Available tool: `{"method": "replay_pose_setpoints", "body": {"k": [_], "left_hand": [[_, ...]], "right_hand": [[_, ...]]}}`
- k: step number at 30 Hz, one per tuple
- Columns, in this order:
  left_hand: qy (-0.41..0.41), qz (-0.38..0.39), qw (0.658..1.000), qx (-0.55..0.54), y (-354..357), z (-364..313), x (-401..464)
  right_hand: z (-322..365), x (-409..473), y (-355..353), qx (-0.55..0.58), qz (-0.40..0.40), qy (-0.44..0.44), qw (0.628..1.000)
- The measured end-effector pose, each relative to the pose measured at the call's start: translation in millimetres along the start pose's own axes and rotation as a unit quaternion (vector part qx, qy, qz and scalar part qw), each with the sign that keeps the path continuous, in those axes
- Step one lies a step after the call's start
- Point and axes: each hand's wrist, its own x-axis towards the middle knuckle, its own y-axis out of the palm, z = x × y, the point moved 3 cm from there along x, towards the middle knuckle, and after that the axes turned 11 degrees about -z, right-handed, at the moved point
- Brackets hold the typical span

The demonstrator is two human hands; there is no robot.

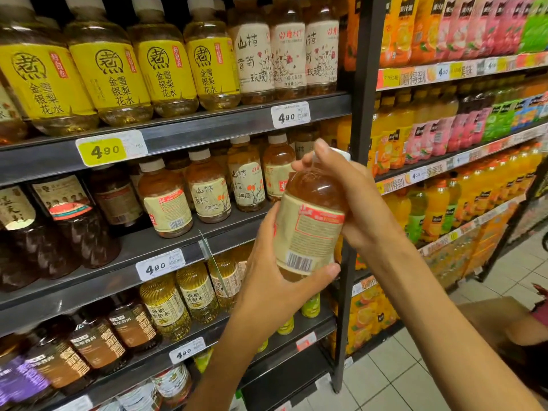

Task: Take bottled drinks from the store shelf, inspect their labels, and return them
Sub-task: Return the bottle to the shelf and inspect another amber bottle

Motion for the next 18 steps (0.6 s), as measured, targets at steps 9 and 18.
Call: {"method": "replay_pose_setpoints", "body": {"k": [9,18], "left_hand": [[-0.188,0.093,0.956,-0.207,-1.0,7.5,-5.0],[-0.219,0.120,0.931,-0.265,-2.9,8.4,-3.5]], "right_hand": [[-2.3,10.6,-4.6,-0.034,0.083,0.119,0.989],[1.4,10.0,-1.4,-0.018,0.045,0.050,0.998]]}}
